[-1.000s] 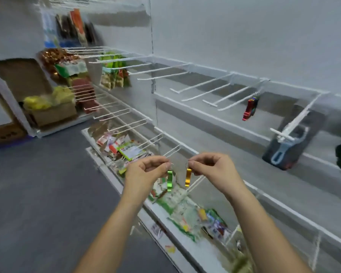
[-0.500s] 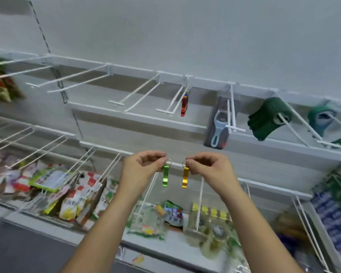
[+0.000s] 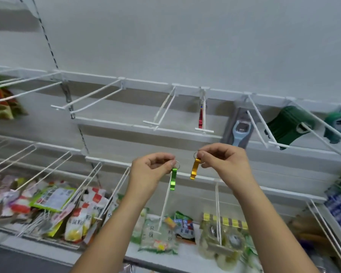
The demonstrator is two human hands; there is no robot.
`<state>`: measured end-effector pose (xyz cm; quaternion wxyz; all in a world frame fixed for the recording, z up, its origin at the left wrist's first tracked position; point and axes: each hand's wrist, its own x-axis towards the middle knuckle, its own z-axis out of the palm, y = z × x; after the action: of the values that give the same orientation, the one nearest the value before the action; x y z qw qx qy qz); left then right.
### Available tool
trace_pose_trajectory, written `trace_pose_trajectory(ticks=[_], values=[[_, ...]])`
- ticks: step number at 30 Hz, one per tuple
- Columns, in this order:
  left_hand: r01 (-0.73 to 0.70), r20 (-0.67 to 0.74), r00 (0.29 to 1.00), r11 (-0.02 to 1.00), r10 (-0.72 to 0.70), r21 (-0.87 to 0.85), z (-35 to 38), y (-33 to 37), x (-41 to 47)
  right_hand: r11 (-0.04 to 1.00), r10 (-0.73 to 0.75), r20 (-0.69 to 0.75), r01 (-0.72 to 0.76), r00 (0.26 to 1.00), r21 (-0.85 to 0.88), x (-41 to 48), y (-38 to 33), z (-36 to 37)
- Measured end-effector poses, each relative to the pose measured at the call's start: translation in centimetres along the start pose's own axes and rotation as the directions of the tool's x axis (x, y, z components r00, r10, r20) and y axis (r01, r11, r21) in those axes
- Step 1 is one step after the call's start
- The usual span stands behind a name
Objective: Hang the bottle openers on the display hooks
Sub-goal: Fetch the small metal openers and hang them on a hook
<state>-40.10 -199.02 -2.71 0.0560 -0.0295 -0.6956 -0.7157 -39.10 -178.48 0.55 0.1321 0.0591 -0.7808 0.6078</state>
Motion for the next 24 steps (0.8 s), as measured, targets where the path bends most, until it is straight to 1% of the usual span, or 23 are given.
trace_pose_trajectory(ticks=[4, 6, 9, 13, 16, 19, 24], values=[[-0.002, 0.074, 0.997, 0.998, 0.006, -0.064, -0.4, 0.0, 2.0, 1.0, -0.006, -0.079, 0.005, 0.997, -0.017, -0.1, -1.3, 1.0], [-0.006, 0.114, 0.993, 0.998, 0.013, -0.068, -0.3, 0.1, 2.5, 1.0, -0.019, -0.12, 0.018, 0.993, -0.007, -0.1, -2.0, 0.9], [-0.002, 0.169, 0.985, 0.997, 0.014, -0.071, -0.4, 0.2, 2.8, 0.999, -0.054, -0.135, 0.053, 0.989, -0.012, -0.7, -2.8, 0.8], [-0.003, 0.175, 0.984, 0.998, 0.013, -0.061, -0.5, 0.4, 2.7, 0.995, -0.095, -0.125, 0.096, 0.988, 0.0, -1.3, -4.1, 0.4], [-0.011, 0.183, 0.983, 0.998, 0.022, -0.063, -0.2, 0.7, 2.0, 0.993, -0.112, -0.166, 0.115, 0.98, 0.009, -1.3, -4.8, 0.1], [-0.032, 0.171, 0.984, 0.998, 0.042, -0.063, 0.2, 0.7, 1.9, 0.993, -0.112, -0.185, 0.117, 0.976, 0.016, -1.2, -4.8, 0.3], [-0.025, 0.177, 0.983, 0.996, 0.039, -0.084, 1.1, 0.5, 1.2, 0.99, -0.103, -0.211, 0.12, 0.972, 0.071, -1.3, -5.3, -0.2]])
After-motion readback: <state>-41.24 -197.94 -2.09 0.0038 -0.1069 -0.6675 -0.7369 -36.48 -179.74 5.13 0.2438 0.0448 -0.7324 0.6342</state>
